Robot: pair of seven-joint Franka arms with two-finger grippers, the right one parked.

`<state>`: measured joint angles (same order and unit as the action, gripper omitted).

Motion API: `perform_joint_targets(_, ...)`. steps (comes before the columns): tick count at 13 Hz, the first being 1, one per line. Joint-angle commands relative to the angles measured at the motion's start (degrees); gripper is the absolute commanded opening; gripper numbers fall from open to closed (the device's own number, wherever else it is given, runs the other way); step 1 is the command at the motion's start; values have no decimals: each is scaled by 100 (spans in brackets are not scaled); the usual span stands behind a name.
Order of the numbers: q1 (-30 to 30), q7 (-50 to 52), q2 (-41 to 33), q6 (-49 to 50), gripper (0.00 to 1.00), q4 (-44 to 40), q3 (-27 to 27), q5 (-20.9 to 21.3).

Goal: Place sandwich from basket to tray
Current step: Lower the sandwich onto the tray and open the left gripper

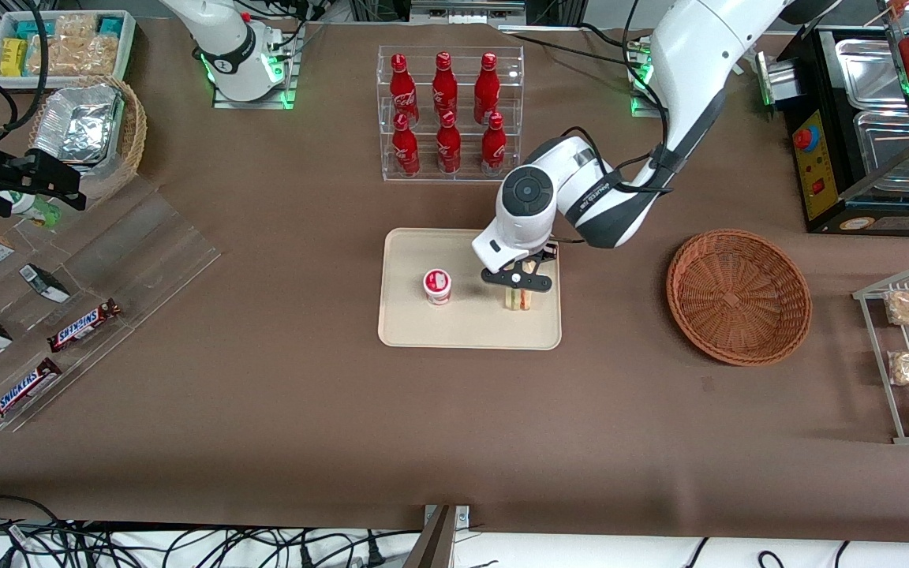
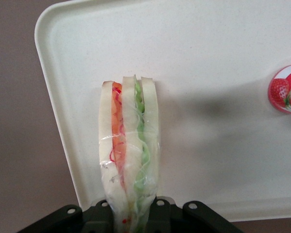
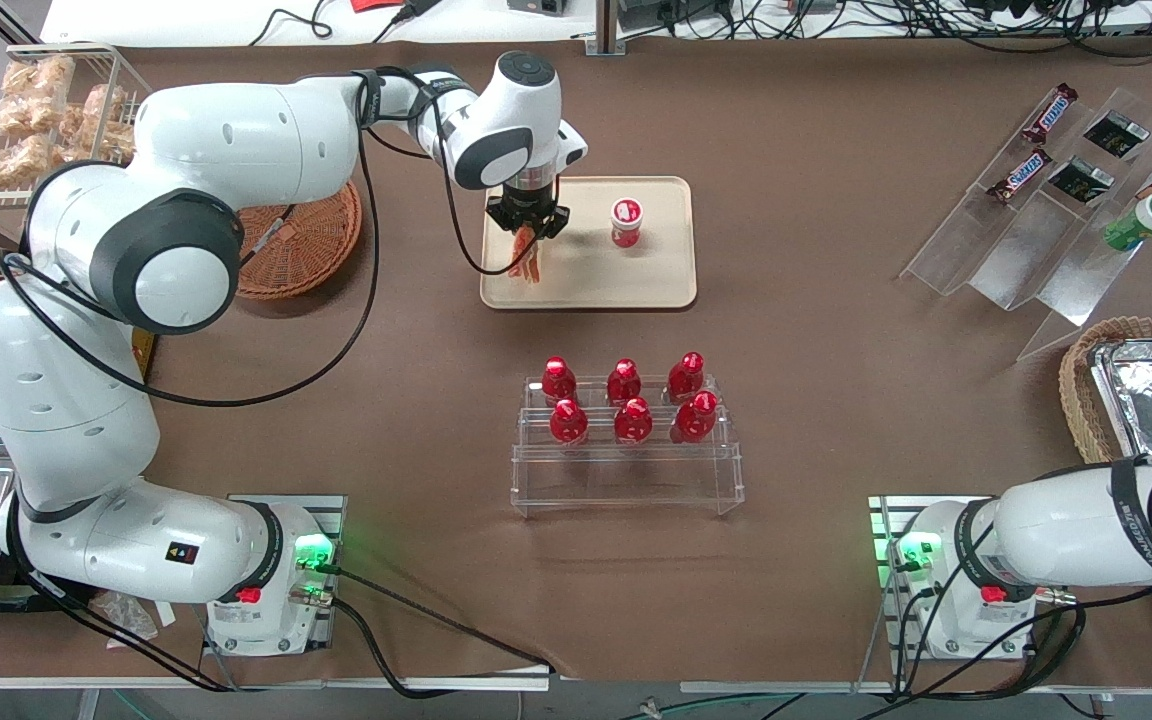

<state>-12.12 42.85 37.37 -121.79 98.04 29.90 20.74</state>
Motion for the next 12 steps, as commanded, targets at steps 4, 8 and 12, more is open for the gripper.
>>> perform_joint_targets(4, -106, 382, 121, -108, 46, 22, -19, 370)
perform_joint_targets(8, -45, 408, -19, 15, 100, -40, -2, 361)
perform_joint_targets(12, 60, 399, -344, 480, 100, -364, -1, 186)
